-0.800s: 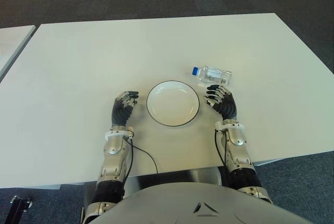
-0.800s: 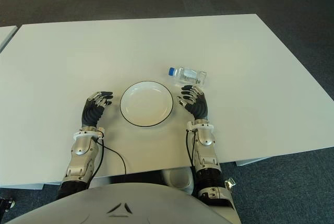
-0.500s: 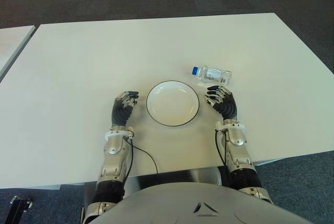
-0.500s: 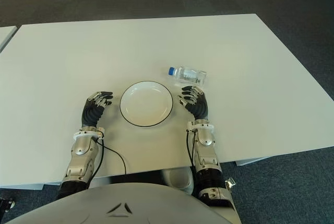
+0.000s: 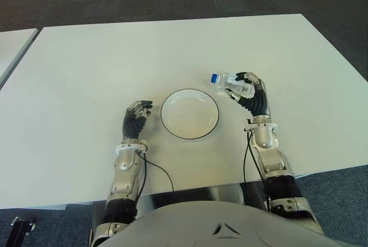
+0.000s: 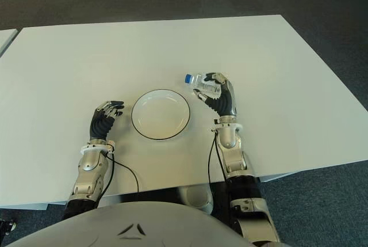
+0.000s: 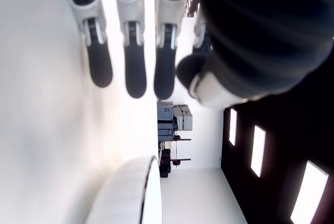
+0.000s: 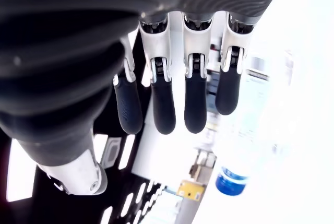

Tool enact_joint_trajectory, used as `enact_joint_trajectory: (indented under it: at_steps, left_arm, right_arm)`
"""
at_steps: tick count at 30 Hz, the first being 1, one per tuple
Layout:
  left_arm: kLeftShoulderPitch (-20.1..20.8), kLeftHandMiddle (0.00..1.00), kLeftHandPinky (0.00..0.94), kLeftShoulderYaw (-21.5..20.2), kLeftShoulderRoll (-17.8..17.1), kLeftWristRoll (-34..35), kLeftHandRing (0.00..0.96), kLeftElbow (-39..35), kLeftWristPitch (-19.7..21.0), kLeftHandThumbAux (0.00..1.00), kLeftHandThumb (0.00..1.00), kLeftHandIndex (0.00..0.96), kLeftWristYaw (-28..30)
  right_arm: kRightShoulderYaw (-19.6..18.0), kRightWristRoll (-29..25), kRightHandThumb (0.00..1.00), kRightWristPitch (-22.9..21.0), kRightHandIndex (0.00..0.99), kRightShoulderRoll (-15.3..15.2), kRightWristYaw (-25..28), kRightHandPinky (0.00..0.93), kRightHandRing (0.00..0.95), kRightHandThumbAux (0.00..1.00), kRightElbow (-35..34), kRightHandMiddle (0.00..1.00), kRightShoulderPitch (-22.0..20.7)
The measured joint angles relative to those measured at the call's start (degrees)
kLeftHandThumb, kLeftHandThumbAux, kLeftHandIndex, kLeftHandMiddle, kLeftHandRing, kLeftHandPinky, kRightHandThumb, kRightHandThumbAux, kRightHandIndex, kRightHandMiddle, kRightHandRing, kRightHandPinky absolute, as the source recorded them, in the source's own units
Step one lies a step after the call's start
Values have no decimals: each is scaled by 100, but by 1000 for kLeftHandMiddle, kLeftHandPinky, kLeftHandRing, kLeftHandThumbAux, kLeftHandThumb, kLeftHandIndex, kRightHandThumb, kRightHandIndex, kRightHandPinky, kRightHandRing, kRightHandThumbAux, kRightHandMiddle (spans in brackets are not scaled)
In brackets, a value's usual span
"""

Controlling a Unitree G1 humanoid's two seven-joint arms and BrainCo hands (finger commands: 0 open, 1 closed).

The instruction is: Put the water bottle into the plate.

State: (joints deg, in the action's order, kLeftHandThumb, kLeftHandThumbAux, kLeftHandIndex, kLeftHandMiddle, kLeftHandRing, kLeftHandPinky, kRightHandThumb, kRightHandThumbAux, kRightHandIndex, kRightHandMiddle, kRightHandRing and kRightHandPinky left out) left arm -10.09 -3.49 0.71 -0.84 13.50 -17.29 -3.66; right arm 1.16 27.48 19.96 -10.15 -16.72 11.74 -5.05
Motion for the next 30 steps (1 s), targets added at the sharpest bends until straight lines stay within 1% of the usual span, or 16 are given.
enact_joint_trajectory:
  at_steps: [2,5,9,11,13,14,17,22,26,27,30]
  left_arm:
    - [0,349,349,1,-1,-2,342,-1,0,722,701,411,0]
    - [-1,349,350,2,-1,-4,341,-2,0,723,700,410,0]
    - [-3,349,351,5,-1,-5,341,-3,0,723,700,410,0]
    - [-5,350,355,4,-1,-5,343,-5,0,723,701,410,0]
    - [-10,349,354,5,-1,-5,342,-11,0,723,701,410,0]
    - [-11,349,352,4,-1,-5,342,-12,0,723,701,410,0]
    - [-13,348,349,5,-1,-5,340,-19,0,723,701,410,0]
    - [-40,350,353,11,2,-9,342,-27,0,723,701,410,0]
    - [-41,353,360,12,2,-27,345,-40,2,723,701,411,0]
    - [-41,353,360,13,2,-28,346,-46,4,723,701,411,0]
    - [-45,351,360,11,2,-27,344,-60,6,723,701,411,0]
  right_arm:
    - [2,176,639,-16,216,-170,-90,124,169,664,58,192,-176]
    - [3,384,613,-80,138,-387,-221,85,122,624,141,144,-407]
    - [10,487,603,-126,109,-551,-358,70,104,609,193,126,-581]
    - [29,524,614,-135,86,-579,-414,50,84,577,252,106,-643]
    - [63,601,622,-144,76,-607,-502,44,75,552,383,99,-762]
    - [83,649,634,-151,72,-634,-555,51,69,523,476,97,-842]
    - [149,831,657,-152,65,-762,-842,61,59,476,913,92,-1241]
    - [319,1049,674,-144,32,-1002,-1126,14,19,419,1421,63,-1929]
    - [590,1276,651,-274,6,-1235,-931,2,3,359,1711,16,-2354]
    - [672,1324,656,-360,8,-1293,-811,2,3,336,1749,15,-2436]
    - [833,1417,630,-626,2,-1403,-439,0,0,307,1784,4,-2571]
